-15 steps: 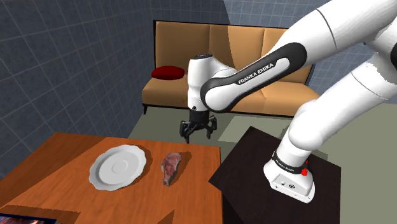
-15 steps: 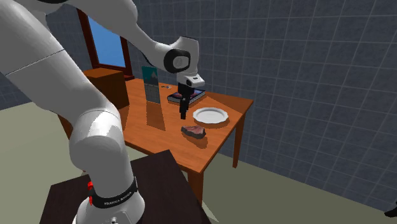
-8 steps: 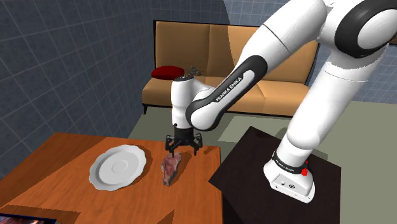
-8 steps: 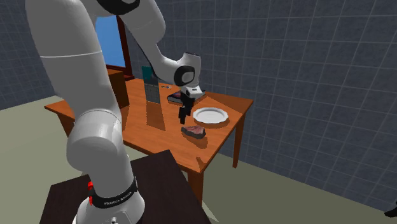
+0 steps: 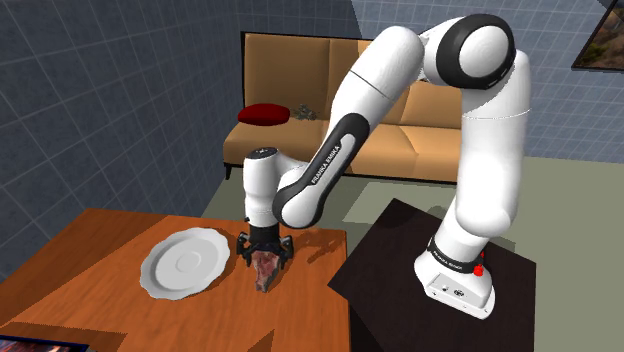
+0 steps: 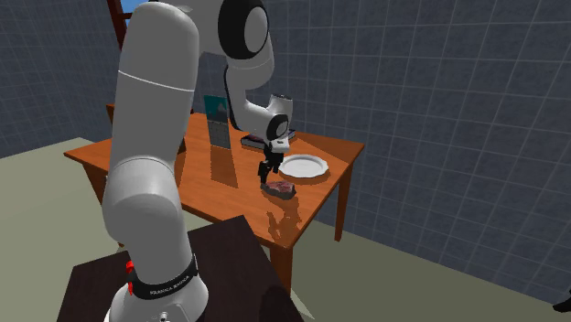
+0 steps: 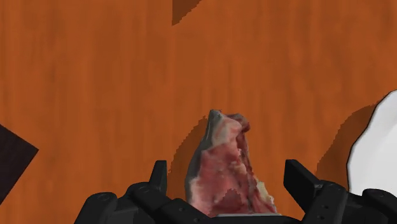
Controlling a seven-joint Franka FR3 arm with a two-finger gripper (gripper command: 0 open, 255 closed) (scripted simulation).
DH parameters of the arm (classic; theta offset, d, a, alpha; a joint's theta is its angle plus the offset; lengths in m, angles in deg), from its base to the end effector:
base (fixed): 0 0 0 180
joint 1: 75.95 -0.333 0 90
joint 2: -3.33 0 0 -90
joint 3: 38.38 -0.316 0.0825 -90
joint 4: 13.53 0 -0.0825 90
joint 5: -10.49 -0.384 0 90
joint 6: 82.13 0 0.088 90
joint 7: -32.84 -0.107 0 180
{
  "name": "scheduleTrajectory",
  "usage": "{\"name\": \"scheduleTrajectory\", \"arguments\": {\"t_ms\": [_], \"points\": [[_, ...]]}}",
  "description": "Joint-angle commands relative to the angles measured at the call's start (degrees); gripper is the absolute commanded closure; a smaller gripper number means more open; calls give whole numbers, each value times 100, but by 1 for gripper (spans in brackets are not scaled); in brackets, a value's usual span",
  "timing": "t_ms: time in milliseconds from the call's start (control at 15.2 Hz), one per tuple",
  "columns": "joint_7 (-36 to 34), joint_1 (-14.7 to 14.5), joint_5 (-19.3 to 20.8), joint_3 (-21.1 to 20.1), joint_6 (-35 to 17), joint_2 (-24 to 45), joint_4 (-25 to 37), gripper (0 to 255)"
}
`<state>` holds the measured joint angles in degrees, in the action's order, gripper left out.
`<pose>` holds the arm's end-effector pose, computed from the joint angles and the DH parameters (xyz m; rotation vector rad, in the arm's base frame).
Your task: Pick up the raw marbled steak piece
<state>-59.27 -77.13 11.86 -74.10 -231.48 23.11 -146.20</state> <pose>0.4157 0.3218 0.2227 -2.6884 1.4207 0.2489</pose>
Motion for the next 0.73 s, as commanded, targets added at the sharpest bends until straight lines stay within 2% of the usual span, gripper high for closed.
{"name": "scheduleTrajectory", "arguments": {"t_ms": [0, 462, 528, 660], "points": [[-166, -136, 174, 161, -147, 254, 90, 0], [-310, -366, 461, 447, -493, 670, 141, 0], [-311, -368, 461, 447, -482, 672, 155, 255], [-312, -369, 461, 446, -479, 671, 157, 255]]}}
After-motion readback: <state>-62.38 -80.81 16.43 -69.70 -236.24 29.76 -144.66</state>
